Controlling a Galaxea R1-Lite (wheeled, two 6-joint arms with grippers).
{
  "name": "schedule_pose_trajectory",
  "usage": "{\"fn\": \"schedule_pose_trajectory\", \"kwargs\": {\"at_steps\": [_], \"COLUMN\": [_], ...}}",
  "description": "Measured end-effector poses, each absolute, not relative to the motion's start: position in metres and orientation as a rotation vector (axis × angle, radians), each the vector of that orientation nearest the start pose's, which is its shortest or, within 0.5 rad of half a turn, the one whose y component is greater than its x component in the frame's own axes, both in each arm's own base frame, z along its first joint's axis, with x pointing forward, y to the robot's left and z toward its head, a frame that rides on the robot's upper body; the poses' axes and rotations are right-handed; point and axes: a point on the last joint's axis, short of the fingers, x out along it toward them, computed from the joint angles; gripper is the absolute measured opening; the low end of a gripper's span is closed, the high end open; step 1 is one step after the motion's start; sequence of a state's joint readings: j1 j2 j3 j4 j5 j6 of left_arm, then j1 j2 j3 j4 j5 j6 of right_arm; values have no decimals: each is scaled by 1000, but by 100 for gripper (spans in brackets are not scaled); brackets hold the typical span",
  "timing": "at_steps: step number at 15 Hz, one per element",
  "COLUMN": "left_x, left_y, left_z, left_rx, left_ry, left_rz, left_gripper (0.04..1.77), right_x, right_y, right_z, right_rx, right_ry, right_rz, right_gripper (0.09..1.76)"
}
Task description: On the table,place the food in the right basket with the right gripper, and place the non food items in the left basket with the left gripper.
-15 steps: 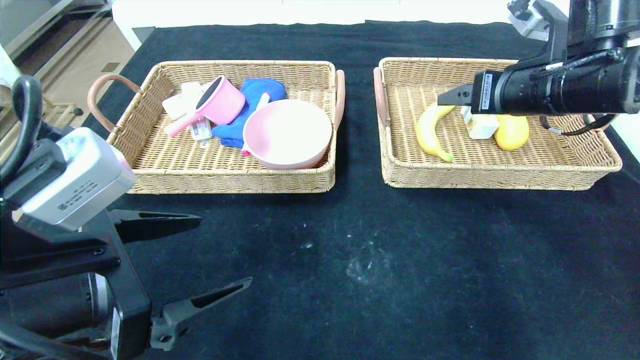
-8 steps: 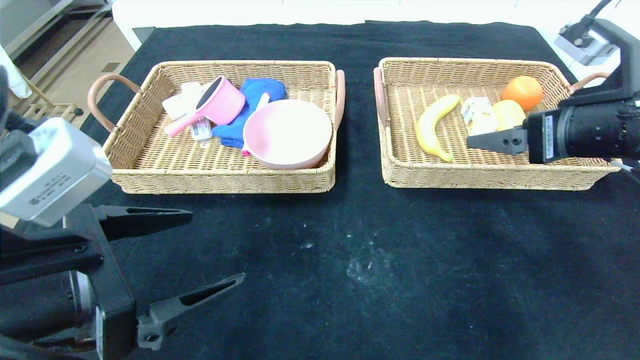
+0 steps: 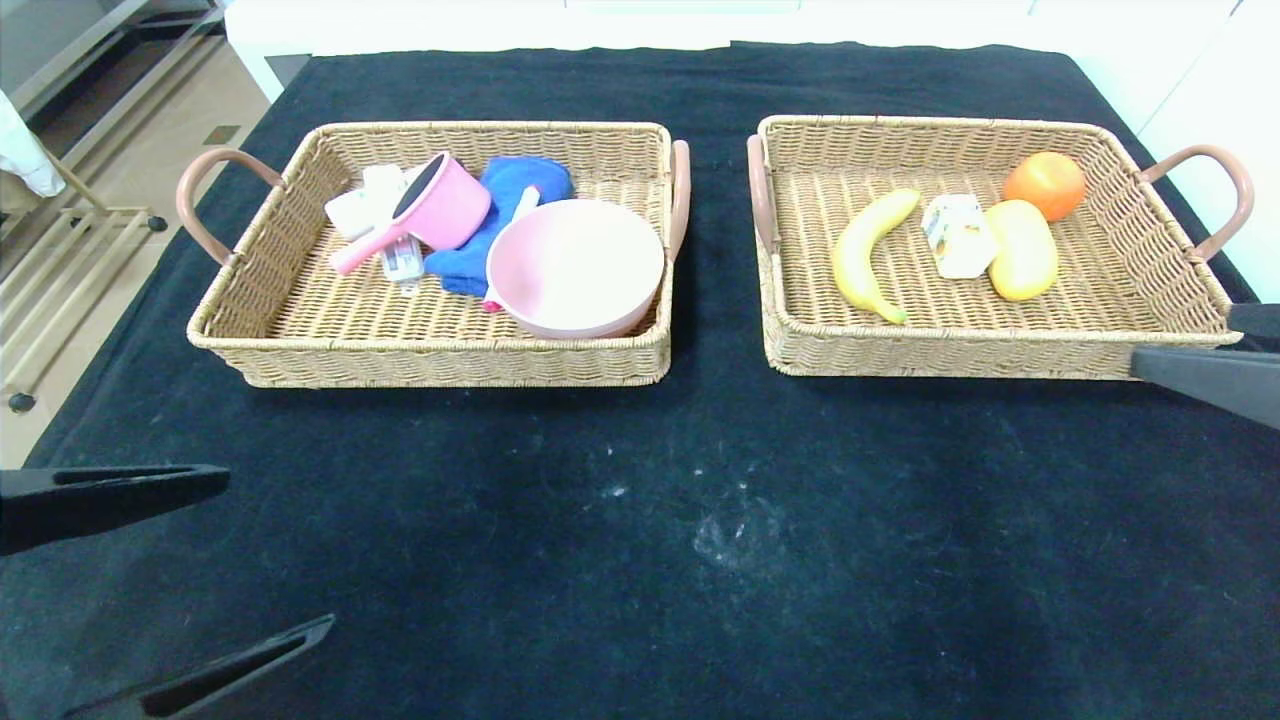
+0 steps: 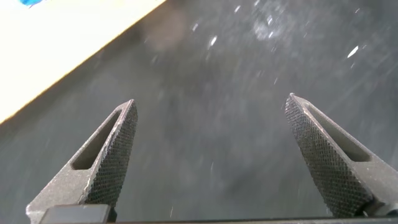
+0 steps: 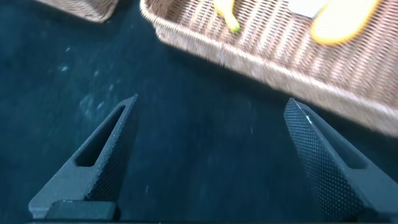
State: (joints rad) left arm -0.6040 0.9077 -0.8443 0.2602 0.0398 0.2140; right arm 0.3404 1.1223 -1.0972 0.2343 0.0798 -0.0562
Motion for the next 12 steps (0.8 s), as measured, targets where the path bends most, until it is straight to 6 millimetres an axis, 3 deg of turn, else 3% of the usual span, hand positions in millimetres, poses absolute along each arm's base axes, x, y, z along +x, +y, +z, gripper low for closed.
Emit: {"fn": "schedule_pose_trajectory", "kwargs": {"at_steps": [7, 12], "left_x": [9, -42], "left_y": [-2, 9], "left_z": [255, 234], "left_rx": [270, 242], "left_ry": [197, 118], "left_rz": [-325, -170], "left_gripper": [172, 172], "right_x": [19, -46], "right_y": [5, 0], "right_z": [286, 256], "right_rx": [-64, -50], "right_ry": [160, 90], "right_rz": [268, 126], "right_gripper": [170, 170]}}
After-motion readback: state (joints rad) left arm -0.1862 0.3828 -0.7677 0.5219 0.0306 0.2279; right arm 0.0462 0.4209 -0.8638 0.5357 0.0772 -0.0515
